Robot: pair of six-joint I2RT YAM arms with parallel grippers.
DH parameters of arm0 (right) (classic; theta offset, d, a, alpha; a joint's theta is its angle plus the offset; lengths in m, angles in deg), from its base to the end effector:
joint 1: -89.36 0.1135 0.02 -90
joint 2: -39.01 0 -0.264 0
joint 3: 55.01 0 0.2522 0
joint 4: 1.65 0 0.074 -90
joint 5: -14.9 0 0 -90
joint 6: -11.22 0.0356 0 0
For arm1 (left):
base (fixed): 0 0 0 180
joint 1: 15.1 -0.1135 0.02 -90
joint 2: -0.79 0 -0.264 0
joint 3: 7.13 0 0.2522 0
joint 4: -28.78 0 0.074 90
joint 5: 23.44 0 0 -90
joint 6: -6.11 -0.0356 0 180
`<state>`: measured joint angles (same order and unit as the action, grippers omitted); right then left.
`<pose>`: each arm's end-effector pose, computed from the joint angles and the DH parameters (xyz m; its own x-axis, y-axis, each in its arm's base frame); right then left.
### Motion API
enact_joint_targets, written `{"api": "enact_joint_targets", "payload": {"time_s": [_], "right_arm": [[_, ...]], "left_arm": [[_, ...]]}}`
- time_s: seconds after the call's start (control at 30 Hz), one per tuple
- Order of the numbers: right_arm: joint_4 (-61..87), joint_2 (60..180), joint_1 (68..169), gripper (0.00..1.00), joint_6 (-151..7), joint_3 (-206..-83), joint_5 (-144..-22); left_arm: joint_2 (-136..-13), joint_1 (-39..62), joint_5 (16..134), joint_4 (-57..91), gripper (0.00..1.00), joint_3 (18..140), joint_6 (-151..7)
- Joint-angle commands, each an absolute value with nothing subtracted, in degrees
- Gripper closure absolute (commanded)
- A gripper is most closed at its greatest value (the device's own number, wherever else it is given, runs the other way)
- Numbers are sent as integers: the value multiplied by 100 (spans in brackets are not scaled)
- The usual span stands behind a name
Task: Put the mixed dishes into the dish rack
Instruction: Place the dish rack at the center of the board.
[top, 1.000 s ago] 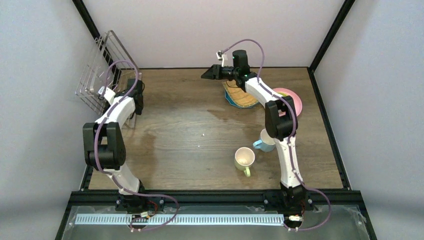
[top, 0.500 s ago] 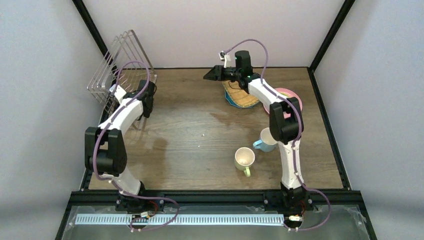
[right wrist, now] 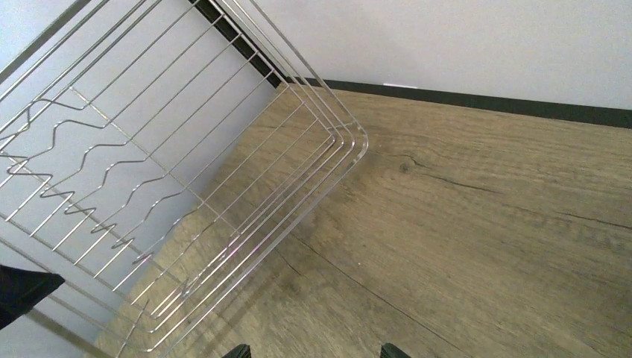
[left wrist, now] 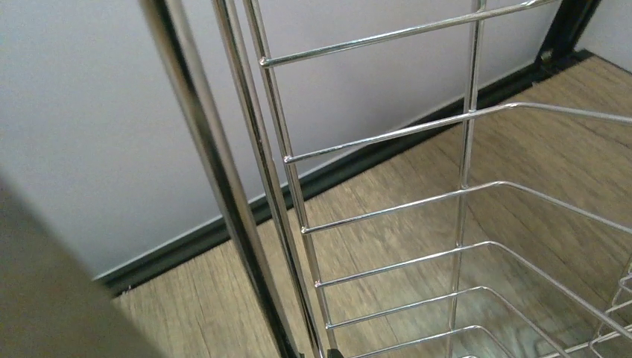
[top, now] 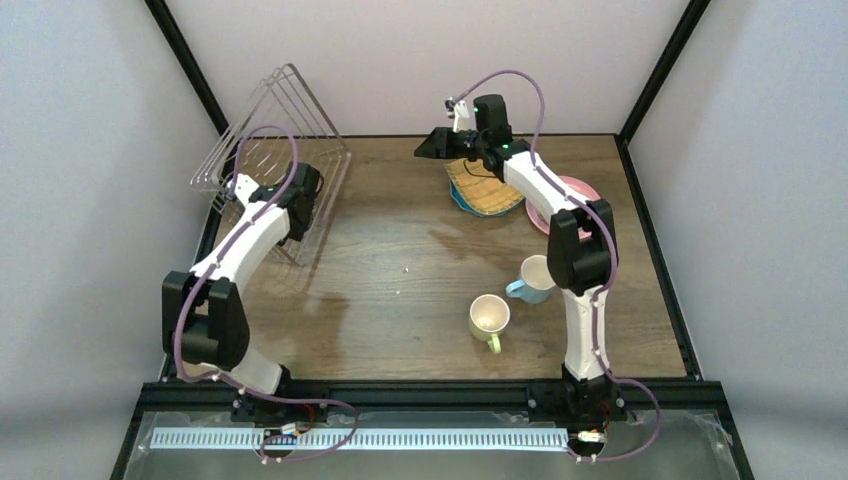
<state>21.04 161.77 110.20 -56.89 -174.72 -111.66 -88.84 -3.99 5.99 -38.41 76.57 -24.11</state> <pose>0.4664 0.2002 0.2775 -0.6701 0.0653 -0.7394 -0.5791 0.5770 0.5759 0.2961 -0.0266 0.2639 -0.3400 -0.3659 -0.8663 -0.8886 0.4265 0.1686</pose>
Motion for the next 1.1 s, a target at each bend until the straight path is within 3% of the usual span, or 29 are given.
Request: {"api": "enact_joint_targets", "payload": {"time_s": [0.0, 1.07], "right_arm": [[2547, 15919, 11028, 1, -5895, -17541, -10945], [4582, 16146, 11313, 1, -6650, -18581, -9594]], "left_arm": [[-8386, -289, 884, -3958, 97, 7724, -2055], [-7471, -284, 4740, -3502, 97, 7359, -649]]}}
